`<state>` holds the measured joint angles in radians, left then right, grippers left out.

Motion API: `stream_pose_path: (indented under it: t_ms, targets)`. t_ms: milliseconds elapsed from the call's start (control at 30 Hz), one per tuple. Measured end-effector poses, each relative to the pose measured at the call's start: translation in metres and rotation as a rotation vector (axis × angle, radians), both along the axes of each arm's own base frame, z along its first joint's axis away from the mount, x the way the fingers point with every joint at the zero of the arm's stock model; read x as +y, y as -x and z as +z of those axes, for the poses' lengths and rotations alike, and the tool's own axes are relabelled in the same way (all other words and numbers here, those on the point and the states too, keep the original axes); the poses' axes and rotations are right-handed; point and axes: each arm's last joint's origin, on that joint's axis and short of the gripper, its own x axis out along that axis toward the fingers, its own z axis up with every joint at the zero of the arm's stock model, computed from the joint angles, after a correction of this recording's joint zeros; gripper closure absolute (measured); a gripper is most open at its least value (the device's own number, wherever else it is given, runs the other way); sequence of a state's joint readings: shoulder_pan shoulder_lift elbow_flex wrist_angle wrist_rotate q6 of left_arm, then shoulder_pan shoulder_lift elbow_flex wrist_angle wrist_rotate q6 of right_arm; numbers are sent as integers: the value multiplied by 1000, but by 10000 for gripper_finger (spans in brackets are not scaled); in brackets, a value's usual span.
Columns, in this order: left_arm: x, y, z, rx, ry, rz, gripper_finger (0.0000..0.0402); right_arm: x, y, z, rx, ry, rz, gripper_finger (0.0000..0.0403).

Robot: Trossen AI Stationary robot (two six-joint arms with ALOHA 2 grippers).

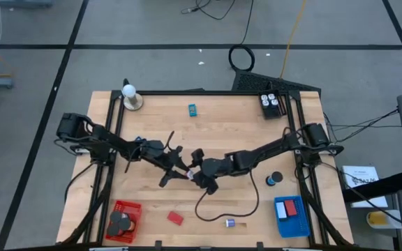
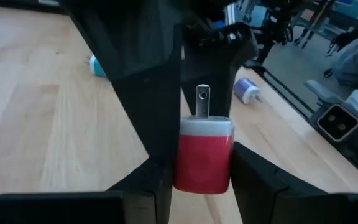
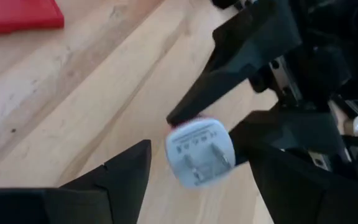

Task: Pick & Place Office items
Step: Put the pink charger adapter into the black bin

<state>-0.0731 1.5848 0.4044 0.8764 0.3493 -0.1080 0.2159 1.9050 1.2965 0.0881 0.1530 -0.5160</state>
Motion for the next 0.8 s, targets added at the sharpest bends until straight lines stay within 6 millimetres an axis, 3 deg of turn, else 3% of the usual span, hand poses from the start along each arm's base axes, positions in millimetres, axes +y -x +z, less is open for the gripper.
stream_pose_path:
  t_ms: [200, 567, 733, 800]
  targets:
    - [0, 0, 0, 6, 5, -10, 272, 1, -2, -1, 0, -9, 64, 166]
    - [0, 0, 1, -1, 15, -14, 272, 0, -3, 0, -11, -23, 77, 254]
    - [1, 0, 1, 8, 39, -5, 272, 0, -4, 1, -17, -26, 78, 261]
    - [1, 0, 1, 17, 58, 4, 254, 0, -4, 1, -16, -35, 69, 258]
